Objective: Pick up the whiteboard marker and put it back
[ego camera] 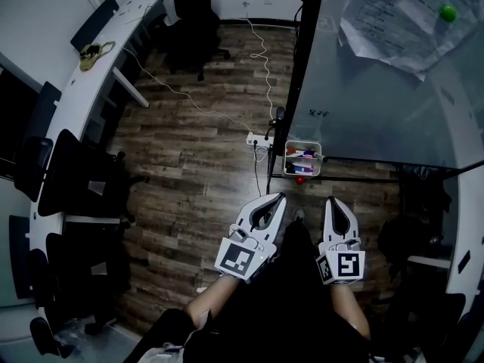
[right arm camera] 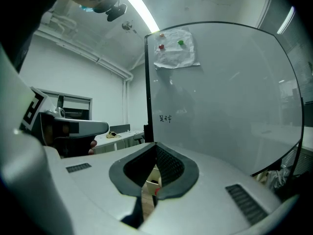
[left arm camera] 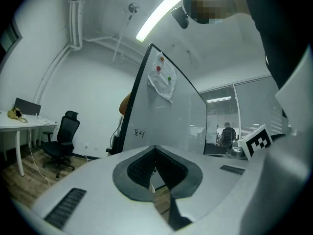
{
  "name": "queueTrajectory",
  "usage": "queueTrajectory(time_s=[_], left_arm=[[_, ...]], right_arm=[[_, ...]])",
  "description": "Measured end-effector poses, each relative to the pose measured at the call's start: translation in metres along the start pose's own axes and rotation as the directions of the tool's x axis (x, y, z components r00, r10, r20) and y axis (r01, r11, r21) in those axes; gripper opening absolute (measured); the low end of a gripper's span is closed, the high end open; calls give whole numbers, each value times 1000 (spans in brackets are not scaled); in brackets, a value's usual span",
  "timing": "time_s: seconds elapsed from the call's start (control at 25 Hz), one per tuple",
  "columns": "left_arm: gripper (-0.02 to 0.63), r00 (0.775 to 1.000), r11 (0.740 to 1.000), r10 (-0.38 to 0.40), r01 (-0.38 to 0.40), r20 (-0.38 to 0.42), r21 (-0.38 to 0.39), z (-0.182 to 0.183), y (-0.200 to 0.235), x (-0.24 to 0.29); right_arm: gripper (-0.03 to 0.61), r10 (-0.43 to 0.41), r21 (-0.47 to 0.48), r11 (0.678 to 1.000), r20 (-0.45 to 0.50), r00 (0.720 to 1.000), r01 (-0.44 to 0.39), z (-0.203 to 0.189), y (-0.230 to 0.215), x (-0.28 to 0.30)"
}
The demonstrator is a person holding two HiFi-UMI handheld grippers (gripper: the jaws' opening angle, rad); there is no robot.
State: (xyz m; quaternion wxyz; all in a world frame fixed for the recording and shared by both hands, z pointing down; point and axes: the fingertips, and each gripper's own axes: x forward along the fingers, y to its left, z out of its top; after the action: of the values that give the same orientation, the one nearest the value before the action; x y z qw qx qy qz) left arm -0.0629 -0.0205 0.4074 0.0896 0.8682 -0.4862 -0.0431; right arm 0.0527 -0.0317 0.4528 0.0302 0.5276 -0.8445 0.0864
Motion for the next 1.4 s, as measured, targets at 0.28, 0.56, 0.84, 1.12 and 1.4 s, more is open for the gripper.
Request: queueTrajectory(time_s=[0.28, 0.56, 0.84, 1.12, 1.4], left_arm=[[8, 999, 1000, 13, -13, -38, 7, -11, 11, 30], [8, 998, 1000, 17, -16, -56, 10, -13, 23, 59], [8, 998, 1000, 1, -1, -68, -3, -17, 30, 82], [8, 995, 1000, -24, 24, -94, -5, -22, 34, 100], [8, 995, 999, -41, 40, -86, -16, -25, 37, 112]], right_arm=[[14, 7, 11, 1000, -43, 999, -7, -15, -19, 27], [15, 1, 6, 1000, -82, 997, -1, -18, -38, 55], [17, 2, 8, 1000, -94, 996, -2, -22, -56, 73], [20, 10, 8, 1000, -141, 990, -9, -27, -57, 88], [94, 40, 12, 999, -188, 981, -38, -42, -55, 101]])
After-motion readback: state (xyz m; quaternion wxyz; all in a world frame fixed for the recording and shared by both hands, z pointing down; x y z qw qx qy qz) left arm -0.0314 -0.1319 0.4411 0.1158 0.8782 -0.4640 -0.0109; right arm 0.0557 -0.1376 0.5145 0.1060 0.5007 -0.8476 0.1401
